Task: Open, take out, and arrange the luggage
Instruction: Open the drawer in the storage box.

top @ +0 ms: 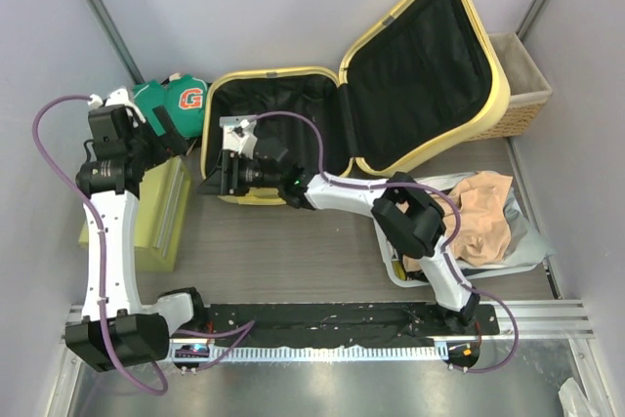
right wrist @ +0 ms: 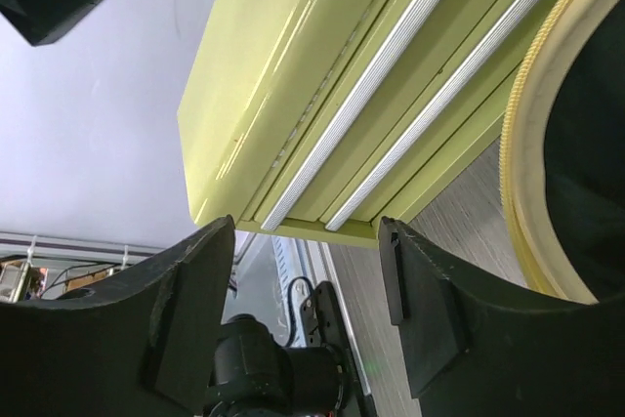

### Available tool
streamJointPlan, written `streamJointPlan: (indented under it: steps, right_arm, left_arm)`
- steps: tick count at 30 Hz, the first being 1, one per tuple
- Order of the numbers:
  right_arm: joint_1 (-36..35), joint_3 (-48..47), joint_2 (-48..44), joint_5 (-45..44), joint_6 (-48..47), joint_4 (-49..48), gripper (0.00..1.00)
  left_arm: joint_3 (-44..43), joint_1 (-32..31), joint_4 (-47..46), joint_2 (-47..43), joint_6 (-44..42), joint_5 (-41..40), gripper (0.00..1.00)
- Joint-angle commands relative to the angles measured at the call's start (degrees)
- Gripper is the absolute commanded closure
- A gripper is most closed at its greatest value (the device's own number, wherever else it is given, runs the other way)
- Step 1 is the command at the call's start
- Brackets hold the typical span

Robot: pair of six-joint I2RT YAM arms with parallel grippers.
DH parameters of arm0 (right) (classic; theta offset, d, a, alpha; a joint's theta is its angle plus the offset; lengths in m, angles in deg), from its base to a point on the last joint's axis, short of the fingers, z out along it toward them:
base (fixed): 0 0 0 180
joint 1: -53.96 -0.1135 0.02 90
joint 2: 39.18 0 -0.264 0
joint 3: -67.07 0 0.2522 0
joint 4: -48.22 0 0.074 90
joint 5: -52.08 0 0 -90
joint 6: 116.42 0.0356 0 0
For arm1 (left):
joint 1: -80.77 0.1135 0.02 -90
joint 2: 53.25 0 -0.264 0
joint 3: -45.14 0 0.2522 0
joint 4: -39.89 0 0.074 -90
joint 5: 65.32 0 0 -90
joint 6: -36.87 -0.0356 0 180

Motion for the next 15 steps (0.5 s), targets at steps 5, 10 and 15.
streamJointPlan:
  steps: [5, 10, 15]
  right_arm:
    - [-2.39, -8.07, 6.57, -1.97, 2.86, -4.57, 0.37]
    - [-2.57, -12.11, 10.96, -2.32, 5.49, -6.33, 0.40]
    - [-2.83, -17.29, 14.92, -3.64, 6.99, -6.33, 0.43]
  left_arm:
    - [9.18, 5.33, -10.68, -2.09, 2.53, 1.11, 0.00]
    - [14.11, 7.62, -15.78, -1.74, 4.37, 1.46, 0.00]
    - [16.13, 8.50, -19.22, -0.69, 4.46, 1.81, 0.00]
